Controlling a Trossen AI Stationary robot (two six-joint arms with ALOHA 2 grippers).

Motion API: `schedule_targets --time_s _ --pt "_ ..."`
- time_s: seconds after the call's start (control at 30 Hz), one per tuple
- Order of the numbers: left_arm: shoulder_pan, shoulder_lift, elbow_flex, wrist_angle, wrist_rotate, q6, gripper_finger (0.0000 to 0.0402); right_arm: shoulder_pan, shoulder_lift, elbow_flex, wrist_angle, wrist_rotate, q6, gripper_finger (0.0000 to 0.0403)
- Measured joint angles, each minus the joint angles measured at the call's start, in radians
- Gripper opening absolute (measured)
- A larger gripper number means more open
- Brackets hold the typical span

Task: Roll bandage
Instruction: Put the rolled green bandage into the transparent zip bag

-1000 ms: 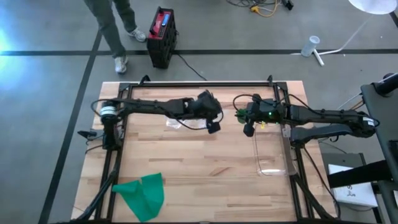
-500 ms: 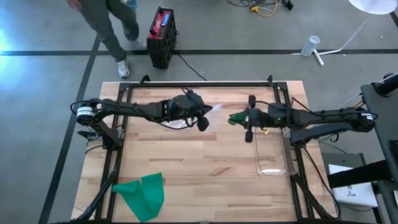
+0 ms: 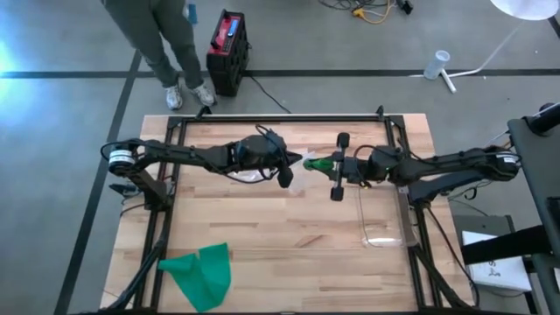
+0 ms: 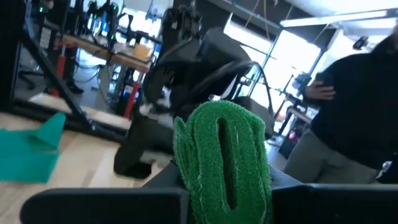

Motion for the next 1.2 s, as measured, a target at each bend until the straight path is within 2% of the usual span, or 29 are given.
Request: schedule_targets --time_s 0.37,1.2 --pt "0.000 0.000 -0.004 -0.003 0.027 -0.030 0.0000 -0.013 0.067 0.000 -0.001 0.011 -0.038 0.0044" --pt "0.000 0.000 -0.005 -0.009 0.028 -0.020 0.0000 -0.027 0.067 0.002 -0.006 0.004 -0.091 0.0044"
